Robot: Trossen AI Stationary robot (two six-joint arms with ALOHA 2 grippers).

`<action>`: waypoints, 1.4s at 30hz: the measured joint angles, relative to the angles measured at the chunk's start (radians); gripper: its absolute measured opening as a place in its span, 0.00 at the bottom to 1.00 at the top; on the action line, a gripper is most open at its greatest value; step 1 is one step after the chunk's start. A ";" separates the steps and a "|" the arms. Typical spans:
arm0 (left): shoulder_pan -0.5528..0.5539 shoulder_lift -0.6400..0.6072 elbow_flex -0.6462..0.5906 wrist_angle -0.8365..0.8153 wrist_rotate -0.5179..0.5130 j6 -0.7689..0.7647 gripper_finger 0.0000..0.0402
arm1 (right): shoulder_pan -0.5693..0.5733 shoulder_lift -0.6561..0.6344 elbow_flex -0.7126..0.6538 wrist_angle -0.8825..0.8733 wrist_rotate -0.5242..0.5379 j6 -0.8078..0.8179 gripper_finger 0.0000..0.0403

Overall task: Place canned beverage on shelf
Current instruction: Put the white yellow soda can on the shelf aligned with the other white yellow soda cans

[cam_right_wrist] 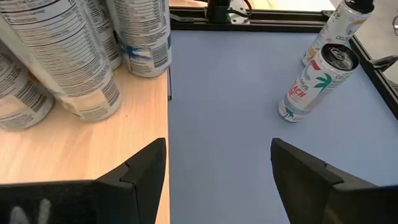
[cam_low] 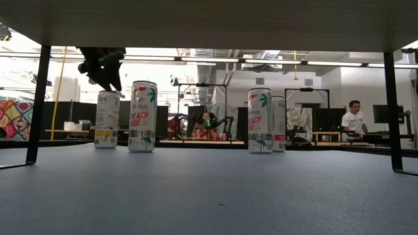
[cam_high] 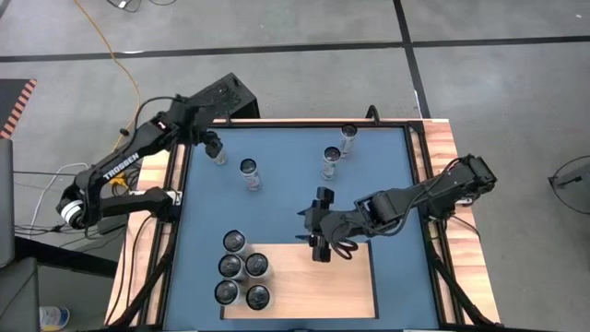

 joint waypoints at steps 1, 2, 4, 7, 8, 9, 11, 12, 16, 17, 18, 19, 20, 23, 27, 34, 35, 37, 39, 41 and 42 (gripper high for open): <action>0.000 0.000 -0.006 0.001 0.002 0.000 0.73 | 0.000 0.000 0.000 0.000 0.000 0.000 0.66; 0.000 0.000 -0.018 0.014 0.002 -0.001 0.73 | 0.000 0.000 0.000 0.000 0.000 0.000 0.66; 0.000 0.000 -0.045 0.035 0.002 -0.014 0.73 | 0.001 0.000 0.000 0.001 0.000 0.000 0.66; 0.000 0.000 -0.091 0.057 -0.003 -0.020 0.73 | 0.001 0.000 0.000 0.001 -0.001 0.000 0.66; -0.001 0.000 -0.108 0.064 -0.007 -0.023 0.73 | 0.001 0.000 0.000 0.001 -0.001 0.000 0.66; -0.001 0.000 -0.123 0.071 -0.013 -0.026 0.73 | 0.001 0.000 0.000 0.001 -0.001 0.000 0.66; -0.001 0.000 -0.148 0.089 -0.027 -0.027 0.73 | 0.001 0.000 0.000 0.001 -0.001 0.000 0.66; -0.001 0.000 -0.161 0.101 -0.029 -0.029 0.73 | 0.001 0.000 0.000 0.001 -0.001 0.000 0.66; -0.001 0.000 -0.181 0.136 -0.018 -0.057 0.73 | 0.001 0.000 0.000 0.001 -0.001 0.000 0.66; -0.001 0.000 -0.181 0.146 -0.016 -0.061 0.73 | 0.001 0.000 0.000 0.001 -0.001 0.000 0.66; -0.001 0.000 -0.181 0.153 -0.017 -0.068 0.73 | 0.001 0.000 0.000 0.001 -0.001 0.000 0.66; -0.001 0.000 -0.181 0.154 -0.017 -0.077 0.72 | 0.000 0.000 0.000 0.001 -0.001 0.000 0.66; -0.001 0.000 -0.181 0.157 -0.017 -0.082 0.72 | 0.000 0.000 0.000 0.001 -0.001 0.000 0.66; -0.001 0.000 -0.181 0.165 -0.017 -0.091 0.66 | 0.000 0.000 0.000 0.001 -0.001 0.000 0.66; -0.001 0.000 -0.181 0.163 -0.017 -0.107 0.58 | 0.000 0.000 0.000 0.001 -0.001 0.000 0.66; -0.001 -0.001 -0.173 0.147 0.032 -0.121 0.58 | 0.000 0.000 0.000 0.001 0.002 0.000 0.66; -0.001 -0.006 -0.166 0.133 0.060 -0.128 0.58 | 0.000 0.000 0.000 0.001 0.002 -0.001 0.66; -0.006 -0.023 -0.148 0.111 0.111 -0.139 0.58 | 0.000 0.000 0.000 0.001 0.003 -0.001 0.66; -0.017 -0.045 -0.124 0.114 0.145 -0.153 0.58 | 0.000 0.000 0.000 0.002 0.004 -0.002 0.66; -0.029 -0.076 -0.096 0.108 0.152 -0.162 0.58 | 0.000 0.000 0.000 0.003 0.005 -0.004 0.66; -0.036 -0.093 -0.080 0.099 0.155 -0.165 0.58 | -0.002 0.000 0.000 0.003 0.008 -0.008 0.66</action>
